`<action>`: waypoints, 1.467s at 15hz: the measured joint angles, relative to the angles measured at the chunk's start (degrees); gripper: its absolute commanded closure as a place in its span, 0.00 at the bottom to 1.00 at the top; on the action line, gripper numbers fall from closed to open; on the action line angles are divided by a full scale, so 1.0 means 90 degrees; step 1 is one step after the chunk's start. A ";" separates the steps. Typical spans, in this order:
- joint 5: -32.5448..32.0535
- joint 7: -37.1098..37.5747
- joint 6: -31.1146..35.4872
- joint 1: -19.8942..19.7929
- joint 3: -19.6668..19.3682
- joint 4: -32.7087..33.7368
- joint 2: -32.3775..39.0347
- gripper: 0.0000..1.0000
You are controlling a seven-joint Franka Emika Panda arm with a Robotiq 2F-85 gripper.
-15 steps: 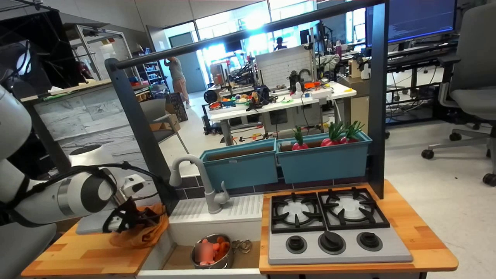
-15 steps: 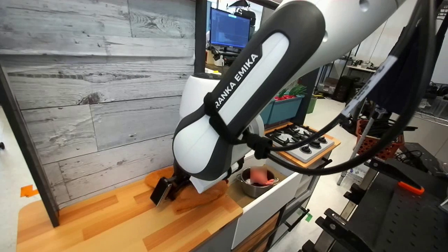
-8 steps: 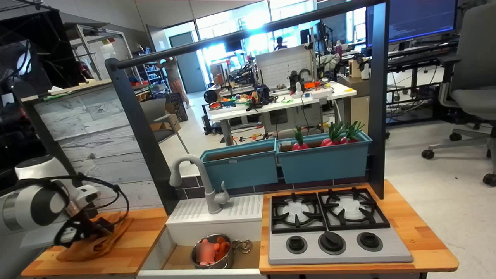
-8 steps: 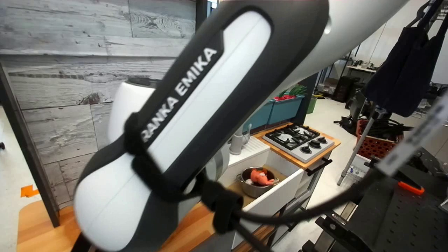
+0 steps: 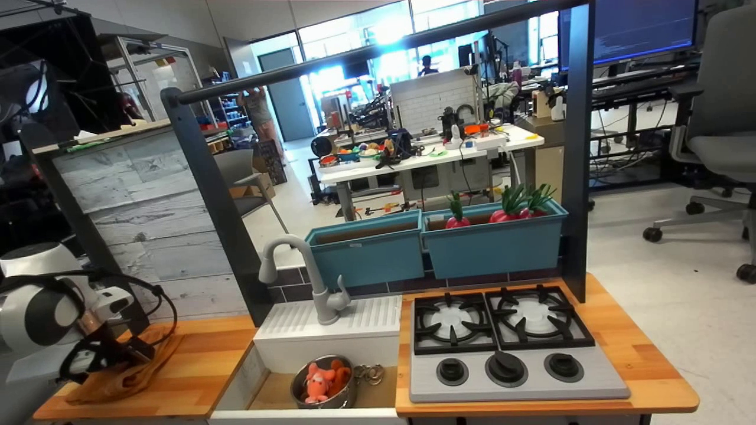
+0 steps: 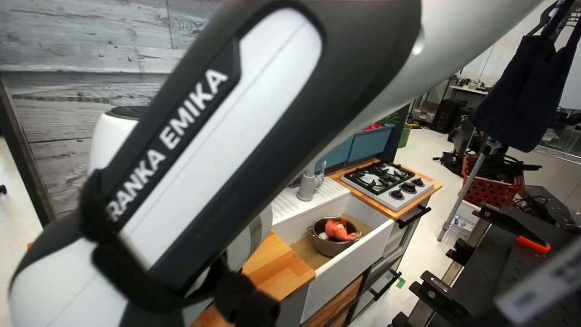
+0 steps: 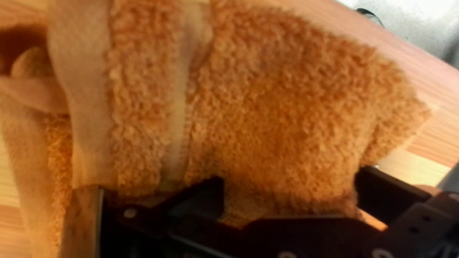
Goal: Pick up the plush toys on the stove and put them in the sink, then wipe the counter
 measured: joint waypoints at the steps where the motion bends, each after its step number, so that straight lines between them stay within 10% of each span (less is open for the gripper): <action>1: 0.0064 0.0062 -0.0043 -0.0131 -0.0044 -0.0149 -0.0092 0.00; 10: 0.0473 0.0535 -0.0034 -0.1315 -0.0494 -0.1517 -0.0825 0.00; 22: 0.0103 0.0367 -0.0047 -0.0129 -0.0112 -0.1059 -0.0584 0.00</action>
